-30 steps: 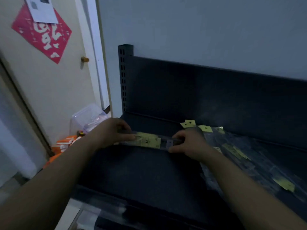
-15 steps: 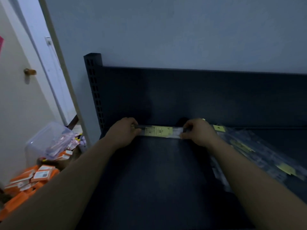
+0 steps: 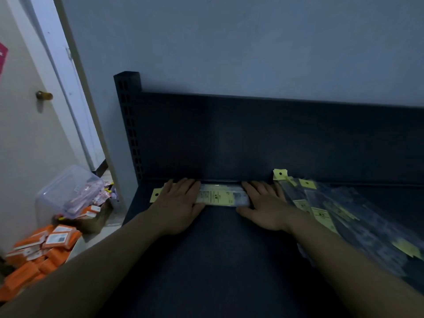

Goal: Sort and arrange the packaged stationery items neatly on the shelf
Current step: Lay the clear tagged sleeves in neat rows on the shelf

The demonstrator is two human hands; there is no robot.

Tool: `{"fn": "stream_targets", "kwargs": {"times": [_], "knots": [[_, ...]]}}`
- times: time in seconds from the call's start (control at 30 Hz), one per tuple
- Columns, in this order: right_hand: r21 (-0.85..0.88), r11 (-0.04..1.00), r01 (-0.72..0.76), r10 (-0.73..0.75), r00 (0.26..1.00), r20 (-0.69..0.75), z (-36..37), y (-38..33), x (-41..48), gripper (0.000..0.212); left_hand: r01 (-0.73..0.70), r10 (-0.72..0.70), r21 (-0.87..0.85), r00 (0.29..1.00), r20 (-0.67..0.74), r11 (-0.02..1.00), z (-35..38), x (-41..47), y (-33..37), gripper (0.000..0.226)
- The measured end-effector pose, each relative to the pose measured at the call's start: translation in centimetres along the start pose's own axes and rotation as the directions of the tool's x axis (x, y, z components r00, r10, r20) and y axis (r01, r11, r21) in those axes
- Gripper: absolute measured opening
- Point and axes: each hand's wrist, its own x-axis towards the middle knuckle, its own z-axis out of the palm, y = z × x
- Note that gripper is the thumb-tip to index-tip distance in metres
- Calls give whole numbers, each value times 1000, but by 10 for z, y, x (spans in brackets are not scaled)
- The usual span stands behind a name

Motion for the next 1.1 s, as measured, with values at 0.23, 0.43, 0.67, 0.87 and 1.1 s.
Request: {"fn": "stream_targets", "kwargs": {"times": [0.23, 0.43, 0.67, 0.87, 1.1], "knots": [[-97, 995, 39, -33, 998, 63, 4, 2, -32, 97, 43, -43, 10, 996, 77, 999, -2, -31, 24, 73], [-24, 999, 44, -42, 997, 66, 11, -8, -62, 93, 5, -7, 20, 995, 99, 1000, 0, -55, 28, 109], [-18, 999, 42, -41, 998, 49, 13, -7, -84, 90, 9, -5, -33, 994, 113, 999, 0, -77, 37, 104], [-9, 999, 49, -49, 998, 34, 14, -10, -93, 90, 10, -11, 16, 995, 99, 1000, 1, -83, 37, 125], [129, 984, 122, -95, 975, -202, 4, -11, -116, 73, -53, 20, -160, 979, -205, 986, -31, -87, 55, 79]]}}
